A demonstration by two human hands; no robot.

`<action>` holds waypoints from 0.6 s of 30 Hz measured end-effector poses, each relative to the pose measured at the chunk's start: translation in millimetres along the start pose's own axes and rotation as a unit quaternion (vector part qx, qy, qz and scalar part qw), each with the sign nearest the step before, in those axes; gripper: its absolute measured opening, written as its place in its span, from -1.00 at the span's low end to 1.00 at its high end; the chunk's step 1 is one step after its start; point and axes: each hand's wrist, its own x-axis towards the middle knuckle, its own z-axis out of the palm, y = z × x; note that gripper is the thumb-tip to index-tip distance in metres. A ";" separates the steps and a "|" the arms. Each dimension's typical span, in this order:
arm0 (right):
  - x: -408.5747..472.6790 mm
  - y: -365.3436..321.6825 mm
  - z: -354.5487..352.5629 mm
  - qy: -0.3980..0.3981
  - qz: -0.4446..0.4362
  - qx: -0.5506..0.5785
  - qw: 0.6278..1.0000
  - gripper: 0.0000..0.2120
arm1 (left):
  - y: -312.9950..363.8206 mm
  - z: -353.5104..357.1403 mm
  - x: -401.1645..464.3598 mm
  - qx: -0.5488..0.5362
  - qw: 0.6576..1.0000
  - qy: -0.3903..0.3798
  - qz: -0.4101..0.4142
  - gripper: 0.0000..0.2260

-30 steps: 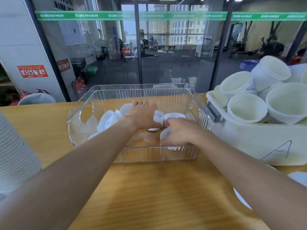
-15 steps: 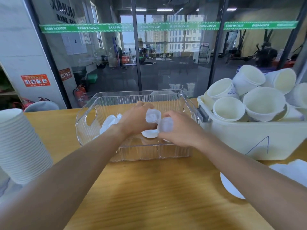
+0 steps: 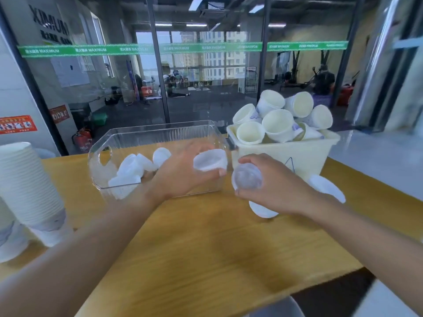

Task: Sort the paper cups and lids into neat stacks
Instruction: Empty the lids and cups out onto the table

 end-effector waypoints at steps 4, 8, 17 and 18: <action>-46.0 31.7 -13.6 -0.020 0.037 -0.032 0.999 -0.28 | 32.7 43.3 -22.5 -0.015 0.998 -0.058 0.022 -0.38; -82.4 61.4 -20.7 -0.023 0.062 -0.061 0.996 -0.29 | 57.0 84.7 -36.2 0.001 0.994 -0.087 0.069 -0.35; -117.3 108.3 -5.9 -0.035 0.008 -0.087 0.996 -0.38 | 74.7 122.8 -57.1 0.065 0.983 -0.105 0.134 -0.30; -116.6 109.2 -5.9 -0.020 0.000 -0.078 0.997 -0.41 | 72.5 121.6 -57.6 0.058 0.984 -0.104 0.136 -0.28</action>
